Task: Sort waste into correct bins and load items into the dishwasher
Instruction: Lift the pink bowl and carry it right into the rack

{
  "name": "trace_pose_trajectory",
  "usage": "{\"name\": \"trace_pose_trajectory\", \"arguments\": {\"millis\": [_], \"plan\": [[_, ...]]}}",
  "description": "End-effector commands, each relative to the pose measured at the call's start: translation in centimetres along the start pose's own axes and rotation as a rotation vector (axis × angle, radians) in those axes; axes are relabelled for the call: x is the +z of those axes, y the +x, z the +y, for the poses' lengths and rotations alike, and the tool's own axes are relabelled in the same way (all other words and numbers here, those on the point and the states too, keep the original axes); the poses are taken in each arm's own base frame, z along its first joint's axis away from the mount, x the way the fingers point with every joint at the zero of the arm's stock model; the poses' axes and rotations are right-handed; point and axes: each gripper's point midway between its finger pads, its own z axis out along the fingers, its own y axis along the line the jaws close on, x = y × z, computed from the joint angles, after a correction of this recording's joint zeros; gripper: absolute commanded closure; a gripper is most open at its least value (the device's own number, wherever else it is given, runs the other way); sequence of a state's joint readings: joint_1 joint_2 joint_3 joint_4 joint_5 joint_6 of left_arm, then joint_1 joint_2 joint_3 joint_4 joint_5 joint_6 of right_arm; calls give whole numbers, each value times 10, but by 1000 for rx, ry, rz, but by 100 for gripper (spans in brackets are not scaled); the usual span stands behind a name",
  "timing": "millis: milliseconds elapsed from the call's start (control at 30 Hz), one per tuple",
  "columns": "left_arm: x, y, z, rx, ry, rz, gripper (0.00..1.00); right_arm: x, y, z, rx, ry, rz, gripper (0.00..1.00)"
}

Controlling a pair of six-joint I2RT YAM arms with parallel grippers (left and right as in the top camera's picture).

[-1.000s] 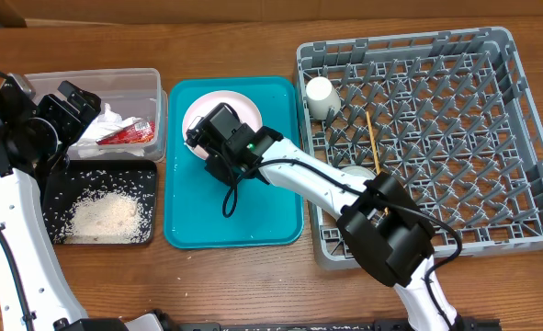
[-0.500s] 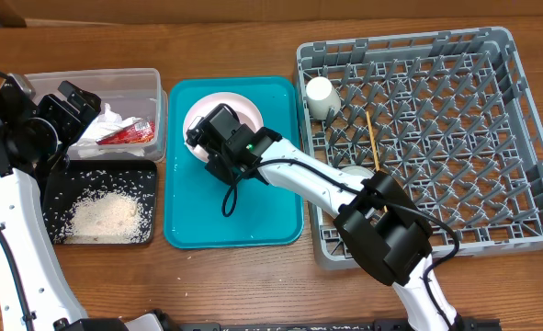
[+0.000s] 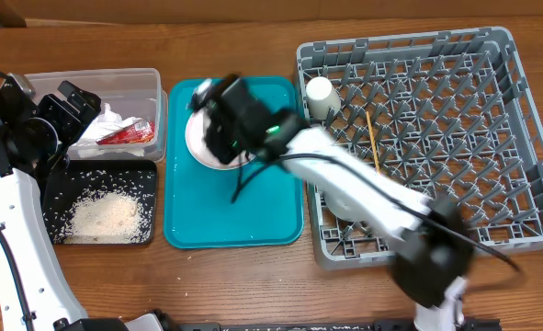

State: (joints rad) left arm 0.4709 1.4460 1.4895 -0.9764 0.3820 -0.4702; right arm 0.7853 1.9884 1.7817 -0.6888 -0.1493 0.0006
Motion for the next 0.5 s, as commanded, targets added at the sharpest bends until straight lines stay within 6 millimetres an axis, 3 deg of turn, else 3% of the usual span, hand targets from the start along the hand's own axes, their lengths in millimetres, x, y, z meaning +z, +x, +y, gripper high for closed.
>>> {"name": "trace_pose_trajectory", "arguments": {"millis": [0,133,233,267,333,367,467], "plan": [[-5,-5,-8,6,14,-19,0,-143,-72,-1,174,-153,-265,96],[-5,-5,-8,6,14,-19,0,-211,-62,-35,345,-285,-281,96],[-5,-5,-8,6,14,-19,0,-244,-46,-62,476,-430,-259,96],[-5,-5,-8,6,14,-19,0,-258,-33,-82,555,-522,-252,96],[-5,-5,-8,6,14,-19,0,-265,-19,-104,627,-575,-260,96],[-5,-5,-8,6,14,-19,0,-267,-3,-126,694,-604,-274,96],[-5,-5,-8,6,14,-19,0,-265,19,-149,751,-667,-305,96]]}}
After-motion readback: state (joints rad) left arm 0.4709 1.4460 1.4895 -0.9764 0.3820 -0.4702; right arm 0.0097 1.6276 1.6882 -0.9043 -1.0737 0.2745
